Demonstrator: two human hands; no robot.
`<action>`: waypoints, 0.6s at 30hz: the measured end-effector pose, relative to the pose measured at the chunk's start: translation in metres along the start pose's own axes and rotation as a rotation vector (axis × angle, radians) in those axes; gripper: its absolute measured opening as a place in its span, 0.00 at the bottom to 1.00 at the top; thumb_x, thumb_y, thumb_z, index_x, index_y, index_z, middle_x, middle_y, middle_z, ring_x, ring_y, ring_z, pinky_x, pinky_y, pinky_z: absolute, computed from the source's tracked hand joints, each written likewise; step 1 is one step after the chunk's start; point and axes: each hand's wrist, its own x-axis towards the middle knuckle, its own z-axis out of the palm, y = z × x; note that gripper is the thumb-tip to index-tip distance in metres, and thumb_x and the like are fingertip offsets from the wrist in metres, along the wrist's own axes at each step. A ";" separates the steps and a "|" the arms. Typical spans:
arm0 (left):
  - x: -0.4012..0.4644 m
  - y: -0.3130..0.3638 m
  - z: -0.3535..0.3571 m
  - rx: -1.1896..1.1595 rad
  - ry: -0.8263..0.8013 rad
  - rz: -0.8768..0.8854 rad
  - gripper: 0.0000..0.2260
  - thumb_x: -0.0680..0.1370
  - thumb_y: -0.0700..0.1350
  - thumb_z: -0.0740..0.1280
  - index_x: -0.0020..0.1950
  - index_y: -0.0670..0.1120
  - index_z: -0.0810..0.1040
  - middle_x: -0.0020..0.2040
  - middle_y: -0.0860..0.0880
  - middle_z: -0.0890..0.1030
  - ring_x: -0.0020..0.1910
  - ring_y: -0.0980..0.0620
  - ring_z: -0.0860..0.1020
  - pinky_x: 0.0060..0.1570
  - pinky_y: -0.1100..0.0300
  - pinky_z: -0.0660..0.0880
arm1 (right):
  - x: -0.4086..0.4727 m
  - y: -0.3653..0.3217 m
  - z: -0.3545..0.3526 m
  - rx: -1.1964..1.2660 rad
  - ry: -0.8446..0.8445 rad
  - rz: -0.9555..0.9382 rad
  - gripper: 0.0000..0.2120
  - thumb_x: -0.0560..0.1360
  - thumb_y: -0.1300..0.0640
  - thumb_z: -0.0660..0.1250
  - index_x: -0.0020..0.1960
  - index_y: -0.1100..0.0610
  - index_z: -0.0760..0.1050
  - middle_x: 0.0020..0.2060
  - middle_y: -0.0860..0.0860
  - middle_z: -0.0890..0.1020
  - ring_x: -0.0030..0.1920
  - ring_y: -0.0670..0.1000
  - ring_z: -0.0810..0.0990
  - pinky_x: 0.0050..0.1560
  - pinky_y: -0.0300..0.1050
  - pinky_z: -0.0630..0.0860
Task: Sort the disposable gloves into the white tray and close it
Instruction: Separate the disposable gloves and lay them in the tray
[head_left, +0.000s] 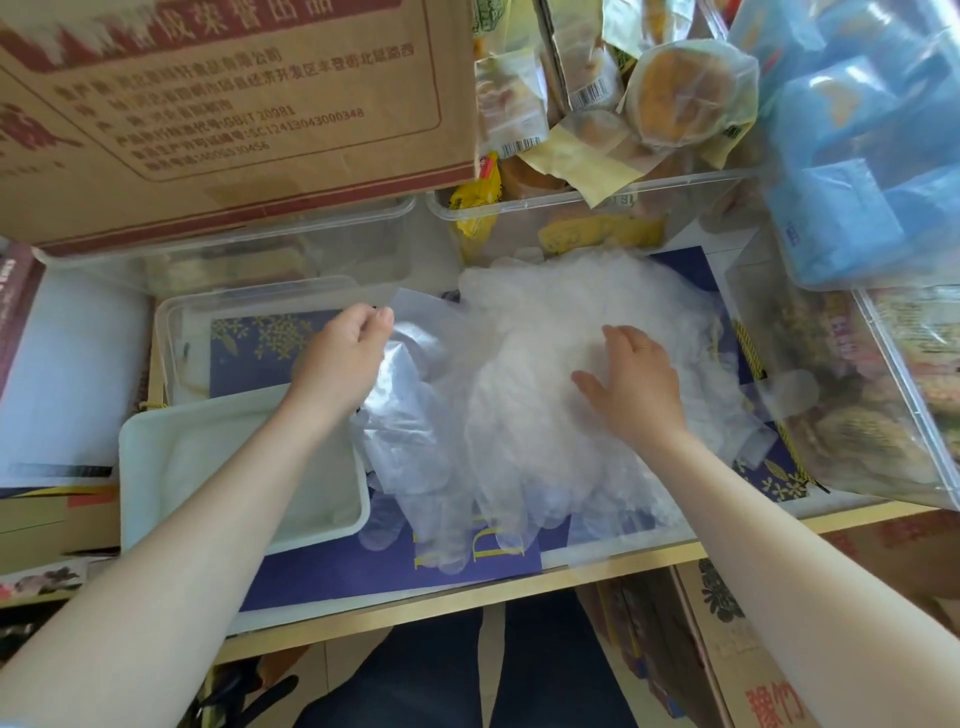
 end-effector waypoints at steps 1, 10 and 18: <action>-0.001 0.000 0.001 0.015 -0.012 0.008 0.15 0.81 0.51 0.55 0.46 0.42 0.74 0.39 0.46 0.78 0.45 0.41 0.77 0.43 0.51 0.71 | 0.004 0.004 0.002 -0.081 -0.030 0.014 0.32 0.77 0.46 0.62 0.73 0.60 0.57 0.73 0.57 0.60 0.71 0.59 0.59 0.67 0.53 0.61; -0.010 -0.004 0.004 0.070 -0.300 0.273 0.17 0.78 0.53 0.60 0.43 0.41 0.79 0.39 0.39 0.79 0.35 0.54 0.73 0.38 0.61 0.66 | 0.001 0.021 0.019 -0.164 0.248 -0.119 0.10 0.77 0.60 0.60 0.52 0.60 0.79 0.53 0.57 0.79 0.52 0.61 0.72 0.47 0.50 0.63; -0.025 0.022 0.003 -0.395 -0.538 0.267 0.06 0.73 0.54 0.70 0.45 0.55 0.85 0.68 0.60 0.70 0.65 0.67 0.69 0.61 0.68 0.68 | -0.018 -0.017 -0.032 0.362 0.434 -0.360 0.08 0.71 0.54 0.69 0.39 0.57 0.75 0.52 0.51 0.79 0.57 0.57 0.73 0.55 0.51 0.62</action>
